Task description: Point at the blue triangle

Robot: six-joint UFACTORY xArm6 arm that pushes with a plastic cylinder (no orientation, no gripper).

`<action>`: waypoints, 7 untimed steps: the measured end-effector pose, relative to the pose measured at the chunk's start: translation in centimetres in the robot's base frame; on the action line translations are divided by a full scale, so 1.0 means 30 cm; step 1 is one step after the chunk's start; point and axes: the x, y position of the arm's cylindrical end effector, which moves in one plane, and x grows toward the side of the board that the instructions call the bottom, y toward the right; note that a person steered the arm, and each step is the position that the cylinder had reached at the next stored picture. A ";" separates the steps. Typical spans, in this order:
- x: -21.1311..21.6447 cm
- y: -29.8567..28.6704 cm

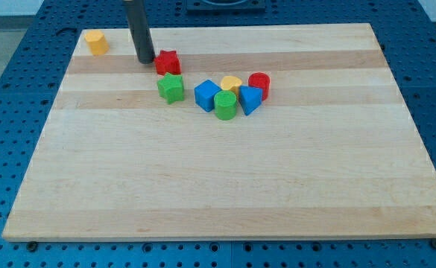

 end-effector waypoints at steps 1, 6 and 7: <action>0.066 -0.042; 0.762 0.406; 0.722 0.595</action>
